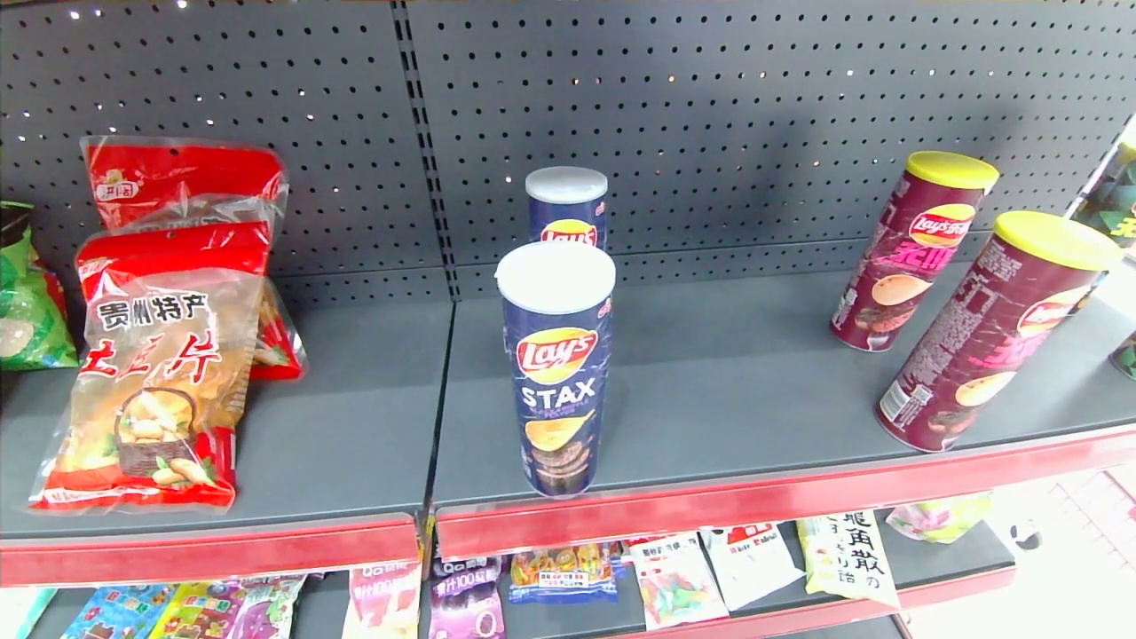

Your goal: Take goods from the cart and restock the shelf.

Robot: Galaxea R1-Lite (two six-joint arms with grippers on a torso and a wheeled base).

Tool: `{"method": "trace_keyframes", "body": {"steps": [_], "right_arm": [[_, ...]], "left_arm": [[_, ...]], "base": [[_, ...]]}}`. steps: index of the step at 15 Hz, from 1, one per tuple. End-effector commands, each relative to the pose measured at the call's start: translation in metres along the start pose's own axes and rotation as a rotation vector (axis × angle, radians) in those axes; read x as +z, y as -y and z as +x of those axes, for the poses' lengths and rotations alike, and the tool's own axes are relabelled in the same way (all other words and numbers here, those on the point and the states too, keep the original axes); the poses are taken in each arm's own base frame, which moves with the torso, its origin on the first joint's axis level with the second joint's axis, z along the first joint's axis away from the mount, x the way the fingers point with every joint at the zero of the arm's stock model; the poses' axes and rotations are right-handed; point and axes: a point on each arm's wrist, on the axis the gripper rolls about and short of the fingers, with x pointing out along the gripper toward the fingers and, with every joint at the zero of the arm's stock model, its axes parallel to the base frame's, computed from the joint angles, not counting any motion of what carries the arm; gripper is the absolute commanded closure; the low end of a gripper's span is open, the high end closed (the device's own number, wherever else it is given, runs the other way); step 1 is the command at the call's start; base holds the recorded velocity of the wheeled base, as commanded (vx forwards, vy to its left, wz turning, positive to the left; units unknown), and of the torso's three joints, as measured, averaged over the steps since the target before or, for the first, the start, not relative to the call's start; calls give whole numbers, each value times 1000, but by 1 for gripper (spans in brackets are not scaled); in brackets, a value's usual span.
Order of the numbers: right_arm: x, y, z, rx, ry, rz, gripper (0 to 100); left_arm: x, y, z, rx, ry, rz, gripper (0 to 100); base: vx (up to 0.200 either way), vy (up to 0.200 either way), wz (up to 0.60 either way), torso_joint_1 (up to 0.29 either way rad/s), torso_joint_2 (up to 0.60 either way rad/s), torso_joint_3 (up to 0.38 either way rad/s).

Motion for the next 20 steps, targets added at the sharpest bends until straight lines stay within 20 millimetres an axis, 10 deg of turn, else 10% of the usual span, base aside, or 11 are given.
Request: {"method": "trace_keyframes", "body": {"steps": [1, 5, 7, 20], "right_arm": [[-1, 0, -1, -22, 9, -13, 0], [-1, 1, -1, -69, 11, -4, 0], [-5, -5, -1, 288, 5, -25, 0], [-10, 0, -7, 241, 63, 58, 0]], "left_arm": [[-3, 0, 1, 15, -2, -4, 0], [-6, -1, 6, 15, 67, 7, 0], [-6, 1, 6, -56, 56, 2, 0], [-10, 0, 6, -13, 28, 47, 0]], "base": [[0, 0, 0, 0, 0, 0], [0, 0, 0, 0, 0, 0], [0, 0, 0, 0, 0, 0], [0, 0, 0, 0, 0, 0]]}}
